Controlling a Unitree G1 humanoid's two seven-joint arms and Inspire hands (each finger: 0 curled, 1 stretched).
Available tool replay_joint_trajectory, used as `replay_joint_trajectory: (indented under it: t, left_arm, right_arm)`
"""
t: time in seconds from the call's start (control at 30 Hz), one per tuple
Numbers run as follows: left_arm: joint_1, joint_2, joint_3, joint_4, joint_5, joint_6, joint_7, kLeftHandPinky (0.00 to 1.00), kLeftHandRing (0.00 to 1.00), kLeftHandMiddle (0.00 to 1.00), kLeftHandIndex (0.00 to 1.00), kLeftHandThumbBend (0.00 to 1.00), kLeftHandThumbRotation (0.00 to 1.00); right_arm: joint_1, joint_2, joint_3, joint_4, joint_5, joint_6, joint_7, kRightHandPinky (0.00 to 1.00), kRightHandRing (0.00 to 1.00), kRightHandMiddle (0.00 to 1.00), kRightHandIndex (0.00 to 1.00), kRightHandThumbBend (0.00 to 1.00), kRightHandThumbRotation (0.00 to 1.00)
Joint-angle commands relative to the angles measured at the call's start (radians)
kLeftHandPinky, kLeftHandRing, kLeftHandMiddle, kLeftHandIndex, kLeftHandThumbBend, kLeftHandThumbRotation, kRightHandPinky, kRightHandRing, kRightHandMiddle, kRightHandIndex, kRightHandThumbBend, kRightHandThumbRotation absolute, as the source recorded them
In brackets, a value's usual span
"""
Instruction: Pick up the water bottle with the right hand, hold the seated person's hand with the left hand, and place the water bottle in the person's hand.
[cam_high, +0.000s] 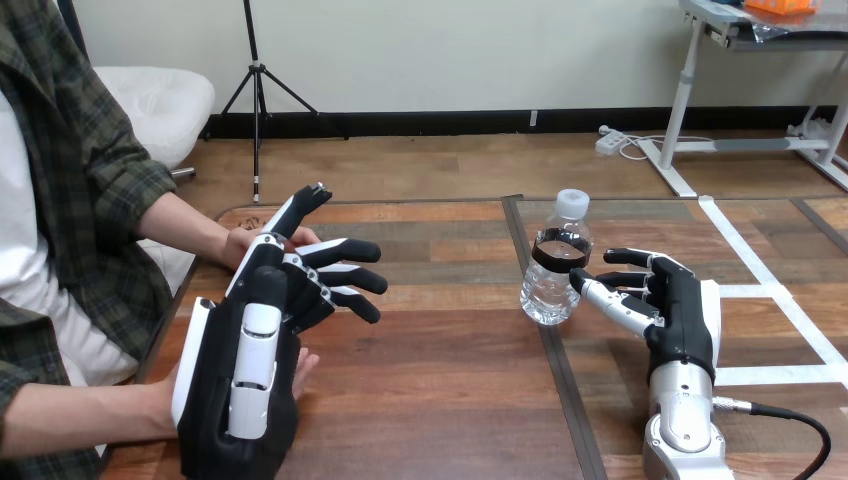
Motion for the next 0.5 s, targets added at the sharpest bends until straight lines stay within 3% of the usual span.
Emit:
replay_joint_trajectory:
  t: [0.0, 0.23, 0.47]
  left_arm:
    - [0.04, -0.016, -0.023, -0.042, -0.006, -0.012, -0.004, 0.43, 0.57, 0.64, 0.85, 0.49, 0.92]
    - [0.041, -0.011, -0.023, -0.044, -0.005, -0.009, -0.007, 0.43, 0.57, 0.65, 0.84, 0.49, 0.93]
    - [0.045, -0.008, -0.023, -0.038, -0.006, -0.015, -0.015, 0.43, 0.57, 0.65, 0.83, 0.49, 0.93]
  right_arm:
    - [-0.051, -0.016, 0.003, -0.025, -0.01, -0.037, -0.001, 0.48, 0.49, 0.52, 0.6, 0.67, 0.0]
    - [-0.043, -0.017, -0.003, -0.028, 0.005, -0.06, 0.039, 0.46, 0.5, 0.55, 0.63, 0.67, 0.0]
    - [-0.036, -0.022, -0.002, -0.019, 0.009, -0.075, 0.09, 0.61, 0.64, 0.68, 0.75, 0.69, 0.0]
